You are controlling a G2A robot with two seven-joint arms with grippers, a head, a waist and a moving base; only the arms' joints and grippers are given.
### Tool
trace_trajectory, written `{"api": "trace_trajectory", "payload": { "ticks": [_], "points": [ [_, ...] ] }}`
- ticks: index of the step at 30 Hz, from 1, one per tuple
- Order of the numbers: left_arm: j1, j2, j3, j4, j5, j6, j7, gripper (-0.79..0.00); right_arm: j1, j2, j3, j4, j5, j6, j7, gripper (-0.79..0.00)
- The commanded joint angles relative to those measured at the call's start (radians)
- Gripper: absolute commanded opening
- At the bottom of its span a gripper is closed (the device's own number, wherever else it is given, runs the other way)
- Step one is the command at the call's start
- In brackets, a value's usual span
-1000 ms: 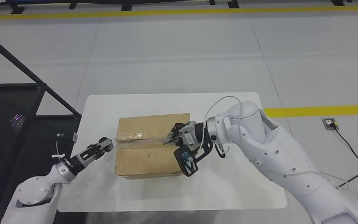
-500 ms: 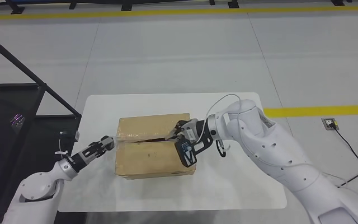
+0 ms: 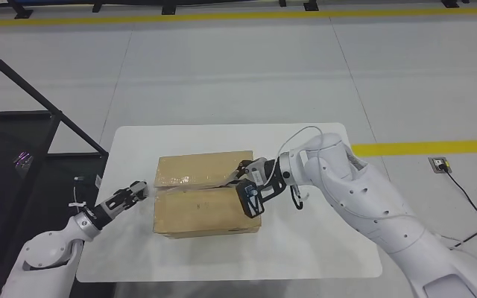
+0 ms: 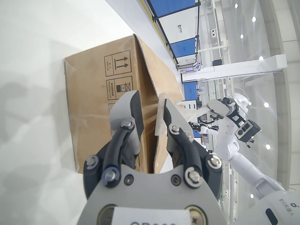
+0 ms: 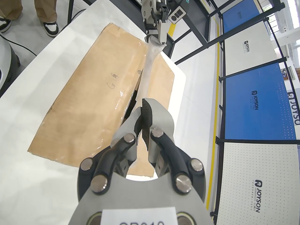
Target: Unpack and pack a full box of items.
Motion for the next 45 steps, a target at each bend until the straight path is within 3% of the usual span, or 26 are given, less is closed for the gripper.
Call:
{"api": "trace_trajectory", "payload": {
  "ticks": [1, 29, 34, 39, 45],
  "points": [
    [0.003, 0.001, -0.005, 0.003, 0.001, -0.003, 0.003, -0.523, -0.001, -0.001, 0.001, 0.001, 0.009, -0.007, 0.021, -0.785],
    [0.035, 0.010, -0.002, -0.034, 0.027, -0.026, 0.045, -0.511, 0.009, 0.020, 0.009, 0.025, 0.099, -0.031, 0.122, -0.785],
    [0.082, 0.017, -0.057, -0.099, 0.014, -0.054, 0.084, -0.493, 0.026, 0.018, -0.010, 0.036, 0.118, -0.031, 0.138, -0.785],
    [0.152, 0.025, -0.115, -0.224, -0.020, -0.056, 0.068, -0.462, 0.034, 0.017, -0.008, 0.032, 0.118, -0.026, 0.159, -0.785],
    [0.167, 0.026, -0.093, -0.322, 0.000, -0.012, 0.054, -0.428, 0.042, 0.013, -0.010, 0.034, 0.114, -0.014, 0.175, -0.785]
  ]
}}
